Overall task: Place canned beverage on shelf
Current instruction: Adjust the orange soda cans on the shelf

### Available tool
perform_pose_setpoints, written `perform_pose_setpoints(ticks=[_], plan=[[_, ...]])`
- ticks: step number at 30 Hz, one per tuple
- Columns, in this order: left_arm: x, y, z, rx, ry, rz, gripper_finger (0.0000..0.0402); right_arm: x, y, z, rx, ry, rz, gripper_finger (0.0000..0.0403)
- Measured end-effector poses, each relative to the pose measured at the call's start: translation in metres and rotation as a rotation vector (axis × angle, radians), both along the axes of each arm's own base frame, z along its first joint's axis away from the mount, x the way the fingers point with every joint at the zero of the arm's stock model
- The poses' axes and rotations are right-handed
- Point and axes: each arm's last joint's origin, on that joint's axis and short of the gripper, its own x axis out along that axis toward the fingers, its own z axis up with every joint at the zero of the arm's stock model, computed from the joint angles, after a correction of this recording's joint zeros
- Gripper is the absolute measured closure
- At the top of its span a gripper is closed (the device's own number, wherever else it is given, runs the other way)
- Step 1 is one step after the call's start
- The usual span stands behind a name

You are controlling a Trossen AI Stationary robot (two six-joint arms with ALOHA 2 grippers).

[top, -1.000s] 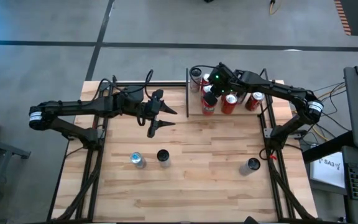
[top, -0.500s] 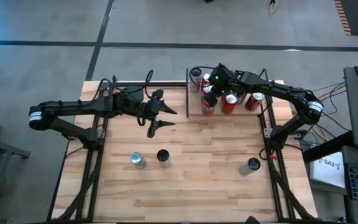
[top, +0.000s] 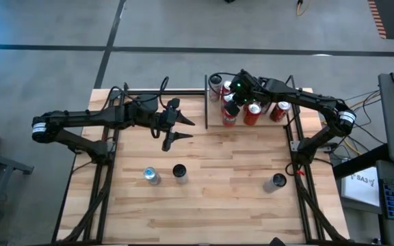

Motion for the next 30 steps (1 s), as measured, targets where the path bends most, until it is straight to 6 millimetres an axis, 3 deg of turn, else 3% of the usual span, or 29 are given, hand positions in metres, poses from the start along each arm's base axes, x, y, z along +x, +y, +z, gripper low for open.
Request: perform_pose_setpoints(ticks=[30], plan=[[0.0, -0.0001, 0.0, 0.0, 0.0, 0.0, 0.0212, -0.0011, -0.0006, -0.0007, -0.025, 0.026, -0.019, 0.0394]])
